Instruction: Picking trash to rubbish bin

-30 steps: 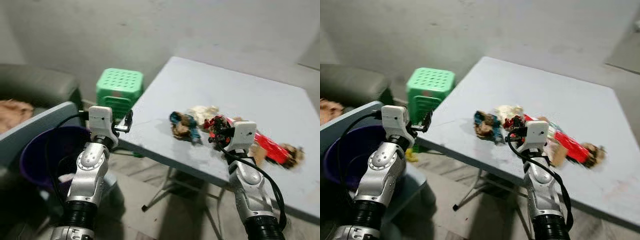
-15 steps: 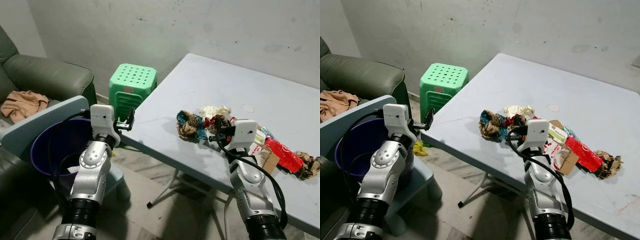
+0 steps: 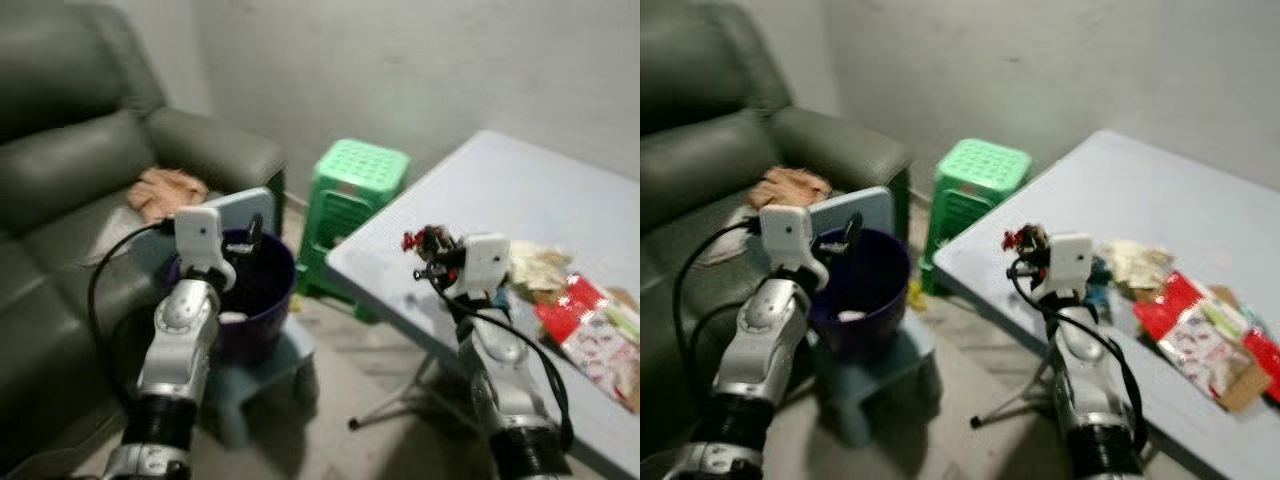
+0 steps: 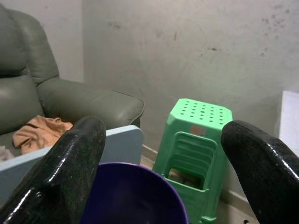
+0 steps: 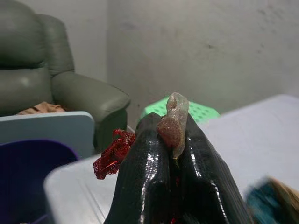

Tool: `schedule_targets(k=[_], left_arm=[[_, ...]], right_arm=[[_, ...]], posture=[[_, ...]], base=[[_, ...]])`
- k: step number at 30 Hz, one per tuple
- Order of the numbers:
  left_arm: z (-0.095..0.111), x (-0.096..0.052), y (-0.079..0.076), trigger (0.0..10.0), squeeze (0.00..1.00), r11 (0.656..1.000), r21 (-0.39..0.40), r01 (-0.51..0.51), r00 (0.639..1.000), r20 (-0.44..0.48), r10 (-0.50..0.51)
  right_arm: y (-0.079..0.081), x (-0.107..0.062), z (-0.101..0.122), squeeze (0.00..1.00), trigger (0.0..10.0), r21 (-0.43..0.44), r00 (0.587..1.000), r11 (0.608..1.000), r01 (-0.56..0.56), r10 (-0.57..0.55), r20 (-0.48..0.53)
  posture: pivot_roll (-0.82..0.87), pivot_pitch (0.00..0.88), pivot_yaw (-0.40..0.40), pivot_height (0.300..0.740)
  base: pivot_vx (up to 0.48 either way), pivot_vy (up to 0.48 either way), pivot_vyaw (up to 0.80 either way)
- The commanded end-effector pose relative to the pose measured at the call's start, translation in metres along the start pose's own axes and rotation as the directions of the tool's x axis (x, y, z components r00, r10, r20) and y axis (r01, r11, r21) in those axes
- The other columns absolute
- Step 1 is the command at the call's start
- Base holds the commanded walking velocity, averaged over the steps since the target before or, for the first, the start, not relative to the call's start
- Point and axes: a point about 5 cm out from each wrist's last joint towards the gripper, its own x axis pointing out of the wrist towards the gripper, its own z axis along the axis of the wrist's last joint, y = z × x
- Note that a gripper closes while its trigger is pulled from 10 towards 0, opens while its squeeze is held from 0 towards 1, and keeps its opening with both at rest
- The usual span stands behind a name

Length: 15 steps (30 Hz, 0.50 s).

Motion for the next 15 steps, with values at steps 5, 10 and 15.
schedule_targets(k=[5,10,15], left_arm=[[0.0005,0.0021,0.0063,10.0,0.00,0.999,0.016,-0.033,0.999,-0.011,0.033],[-0.0001,0.0021,0.0065,10.0,0.00,0.999,0.022,-0.041,0.999,-0.012,0.041],[-0.0018,0.0021,0.0064,10.0,0.00,0.999,0.027,-0.046,0.999,-0.021,0.047]], right_arm=[[0.0017,0.0039,0.0062,0.00,10.0,0.012,1.000,1.000,-0.009,0.009,0.021],[0.0014,0.0046,0.0076,0.00,10.0,0.029,1.000,0.999,-0.020,0.019,0.024],[0.0013,0.0044,0.0068,0.00,10.0,0.016,0.999,0.999,-0.029,0.029,0.013]], posture=[[0.02,0.000,-0.095,0.740],[0.02,0.000,-0.098,0.740],[0.02,0.000,-0.101,0.740]], base=[[0.000,0.000,0.80],[0.000,0.000,0.80],[0.000,0.000,0.16]])
